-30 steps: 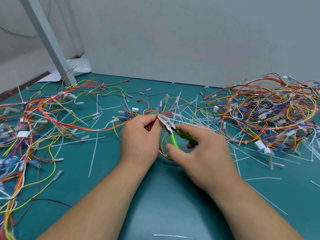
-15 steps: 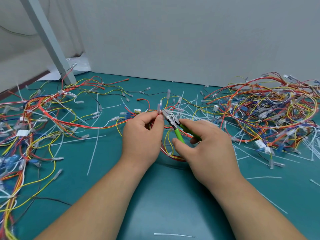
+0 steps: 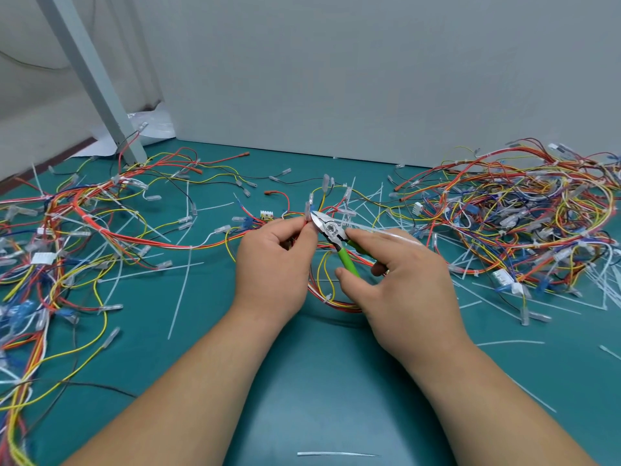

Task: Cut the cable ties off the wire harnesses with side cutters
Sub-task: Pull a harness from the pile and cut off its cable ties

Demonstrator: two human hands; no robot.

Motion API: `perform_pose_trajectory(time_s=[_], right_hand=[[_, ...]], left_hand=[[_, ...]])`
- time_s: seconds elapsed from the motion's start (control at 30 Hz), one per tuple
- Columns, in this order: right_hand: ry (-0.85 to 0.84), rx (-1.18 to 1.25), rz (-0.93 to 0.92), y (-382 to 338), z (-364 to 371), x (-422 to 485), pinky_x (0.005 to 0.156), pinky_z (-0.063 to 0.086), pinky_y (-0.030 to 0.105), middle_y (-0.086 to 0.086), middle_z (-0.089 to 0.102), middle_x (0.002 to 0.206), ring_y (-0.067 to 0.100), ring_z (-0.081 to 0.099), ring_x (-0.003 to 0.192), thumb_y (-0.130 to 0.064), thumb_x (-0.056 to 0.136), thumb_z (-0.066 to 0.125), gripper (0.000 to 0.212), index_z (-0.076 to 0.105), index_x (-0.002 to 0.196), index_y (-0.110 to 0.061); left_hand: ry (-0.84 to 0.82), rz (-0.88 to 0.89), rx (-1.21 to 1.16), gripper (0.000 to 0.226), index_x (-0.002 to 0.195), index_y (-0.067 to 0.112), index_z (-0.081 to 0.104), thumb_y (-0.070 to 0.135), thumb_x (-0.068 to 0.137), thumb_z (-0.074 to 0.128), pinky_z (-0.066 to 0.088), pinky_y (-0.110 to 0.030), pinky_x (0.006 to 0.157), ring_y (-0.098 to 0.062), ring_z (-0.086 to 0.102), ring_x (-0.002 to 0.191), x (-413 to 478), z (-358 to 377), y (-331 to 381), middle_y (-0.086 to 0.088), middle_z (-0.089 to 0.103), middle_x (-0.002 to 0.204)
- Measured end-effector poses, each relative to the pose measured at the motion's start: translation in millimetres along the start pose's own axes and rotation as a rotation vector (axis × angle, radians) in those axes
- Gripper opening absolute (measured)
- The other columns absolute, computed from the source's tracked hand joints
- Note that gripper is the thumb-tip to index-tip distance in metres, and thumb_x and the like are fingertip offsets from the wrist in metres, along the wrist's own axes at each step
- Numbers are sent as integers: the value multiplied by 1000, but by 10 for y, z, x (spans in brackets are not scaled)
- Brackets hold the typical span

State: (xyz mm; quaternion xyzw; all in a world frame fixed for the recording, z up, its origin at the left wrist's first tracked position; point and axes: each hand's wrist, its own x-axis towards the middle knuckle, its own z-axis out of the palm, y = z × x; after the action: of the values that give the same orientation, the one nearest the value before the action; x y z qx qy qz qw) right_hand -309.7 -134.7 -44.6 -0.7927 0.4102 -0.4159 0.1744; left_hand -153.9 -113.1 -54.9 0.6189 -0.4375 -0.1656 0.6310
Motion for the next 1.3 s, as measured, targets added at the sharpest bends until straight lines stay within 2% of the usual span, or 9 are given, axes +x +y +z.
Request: perform_pose_trajectory(time_s=[0.27,0.43,0.6,0.8,0.87,0.93,1.03,1.1,1.3], right_hand=[[-26,-37,14,2,-17,13,88,53,31,-13,71,110,0,52,89,-18,78,81,49,73,126,-28],[-35,-36,16,6,-17,16,83,49,25,-12,69,103,1,49,82,-19,80,81,46,74,125,-28],[-48,-28,23,-8,-18,24,81,46,25,-13,68,100,1,47,80,-20,82,80,44,74,125,-27],[-72,-11,32,-14,-17,32,78,38,11,-20,61,94,-11,49,75,-20,82,80,43,74,124,-28],[-69,22,47,-11,-8,22,76,41,15,-20,62,92,-6,53,74,-19,83,80,41,74,122,-29],[-37,124,95,-16,-7,21,72,46,21,-15,67,90,5,58,74,-18,84,79,35,75,116,-32],[17,446,251,-34,-30,53,68,46,14,-15,71,83,0,61,69,-23,84,79,20,73,100,-33],[23,674,384,-37,-64,82,65,46,22,-13,68,76,6,58,66,-33,79,75,14,75,92,-29],[-132,1111,626,-29,-115,102,55,41,29,4,72,95,17,58,68,-43,65,75,40,79,96,-18]], left_hand=[[-22,-3,-9,20,83,11,77,18,98,65,34,-22,55,-5,39,59,-20,5,-2,4,50,62],[-31,1,-21,21,83,21,79,17,98,64,37,-19,56,-4,41,60,-25,11,18,7,54,63],[-35,-2,-29,22,83,22,79,17,98,64,34,-19,54,-5,37,58,-20,12,13,13,48,57],[-32,-10,-18,29,72,22,73,21,99,64,29,-20,50,-7,33,54,-10,7,-4,12,40,52],[-28,-19,-30,30,70,21,72,21,99,64,30,-23,51,-8,34,56,-1,13,-14,10,41,54],[-7,-38,-52,22,79,17,77,19,98,65,34,-18,54,-5,39,56,8,25,-22,15,46,55],[23,-60,-70,17,86,14,78,17,97,65,38,-12,58,0,44,57,24,28,-51,19,52,55],[23,-61,-81,16,87,16,78,17,97,66,39,-12,59,-1,45,57,24,28,-56,20,53,55],[23,-59,-70,15,88,26,76,17,96,68,45,-15,65,-1,55,60,9,35,-32,21,65,66]])
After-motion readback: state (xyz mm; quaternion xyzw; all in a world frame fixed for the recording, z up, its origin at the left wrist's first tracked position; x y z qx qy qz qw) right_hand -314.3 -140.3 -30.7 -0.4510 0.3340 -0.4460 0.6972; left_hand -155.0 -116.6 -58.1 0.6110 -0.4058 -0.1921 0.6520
